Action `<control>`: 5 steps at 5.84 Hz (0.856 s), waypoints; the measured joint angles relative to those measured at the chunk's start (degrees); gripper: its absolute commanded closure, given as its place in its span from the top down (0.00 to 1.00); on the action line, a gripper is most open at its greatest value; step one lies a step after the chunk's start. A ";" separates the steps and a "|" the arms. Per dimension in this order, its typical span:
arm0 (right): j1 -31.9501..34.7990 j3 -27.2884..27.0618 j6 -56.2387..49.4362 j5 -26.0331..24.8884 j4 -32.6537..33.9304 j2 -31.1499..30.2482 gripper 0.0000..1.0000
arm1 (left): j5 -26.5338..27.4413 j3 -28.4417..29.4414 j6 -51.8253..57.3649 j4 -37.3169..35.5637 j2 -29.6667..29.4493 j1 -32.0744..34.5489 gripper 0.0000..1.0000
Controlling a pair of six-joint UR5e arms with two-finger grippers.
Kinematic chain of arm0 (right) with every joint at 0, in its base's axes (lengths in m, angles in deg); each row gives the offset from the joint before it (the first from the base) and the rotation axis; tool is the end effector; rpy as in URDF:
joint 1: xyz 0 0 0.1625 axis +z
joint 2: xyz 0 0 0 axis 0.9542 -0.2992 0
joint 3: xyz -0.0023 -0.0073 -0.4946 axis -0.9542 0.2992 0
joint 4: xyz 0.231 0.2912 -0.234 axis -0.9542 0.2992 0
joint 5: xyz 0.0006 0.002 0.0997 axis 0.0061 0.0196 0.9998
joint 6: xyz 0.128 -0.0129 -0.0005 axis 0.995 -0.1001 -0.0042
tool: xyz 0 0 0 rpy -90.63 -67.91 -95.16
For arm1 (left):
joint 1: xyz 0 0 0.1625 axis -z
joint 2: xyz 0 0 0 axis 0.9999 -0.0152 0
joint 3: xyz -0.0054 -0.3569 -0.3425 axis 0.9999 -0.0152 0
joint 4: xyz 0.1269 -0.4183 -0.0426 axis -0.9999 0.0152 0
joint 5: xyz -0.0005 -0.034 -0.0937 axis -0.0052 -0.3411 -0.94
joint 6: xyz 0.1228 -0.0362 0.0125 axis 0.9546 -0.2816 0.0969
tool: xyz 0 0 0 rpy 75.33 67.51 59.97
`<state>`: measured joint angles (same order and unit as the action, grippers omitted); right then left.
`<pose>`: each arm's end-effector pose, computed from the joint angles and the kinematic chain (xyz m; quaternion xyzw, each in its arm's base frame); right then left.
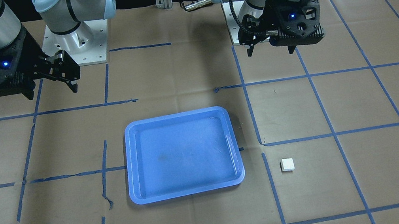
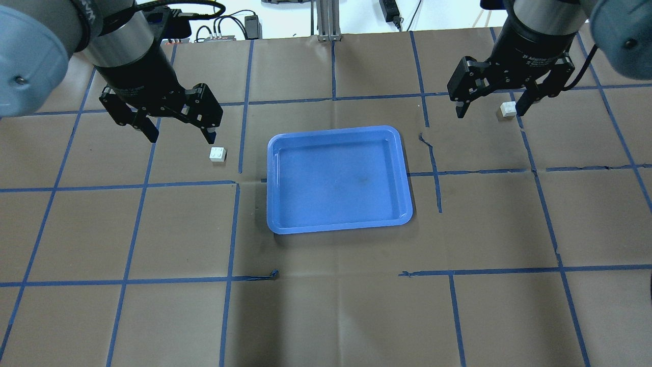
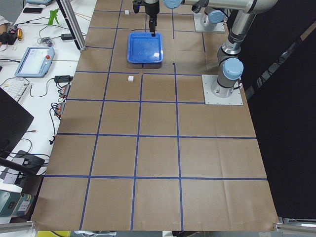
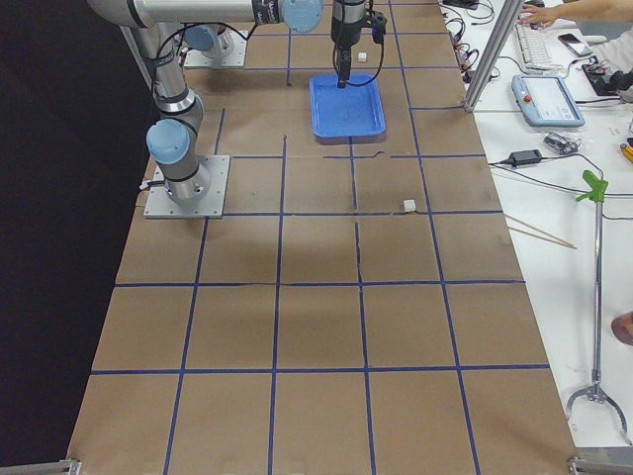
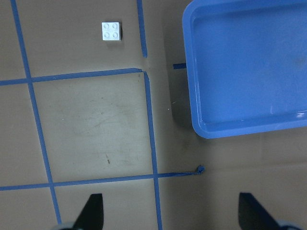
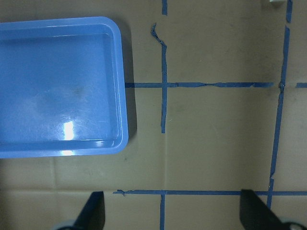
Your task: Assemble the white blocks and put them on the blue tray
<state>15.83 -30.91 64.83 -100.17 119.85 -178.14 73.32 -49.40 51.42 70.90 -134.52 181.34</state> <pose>0.1221 -0.5262 0.5345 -0.0028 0.9998 0.0148 0.0135 -0.1534 -0.5074 0.5347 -0.0404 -0.9983 -0.0416 0.0016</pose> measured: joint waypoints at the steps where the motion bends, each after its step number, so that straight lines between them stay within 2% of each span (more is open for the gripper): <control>1: 0.00 0.00 0.00 0.00 -0.01 0.00 1.00 | 0.03 -0.05 0.08 -0.06 0.08 -0.14 0.99; 3: 0.00 0.01 0.00 0.00 0.02 0.00 1.00 | -0.04 -1.02 0.98 -2.95 -1.14 -3.42 0.99; 5: 0.00 -0.01 0.03 0.00 0.01 -0.01 1.00 | -0.47 -1.58 2.65 -11.46 -9.21 -7.29 0.99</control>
<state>15.83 -30.93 64.85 -100.17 119.86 -178.15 72.86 -50.97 54.07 59.44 -143.73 174.05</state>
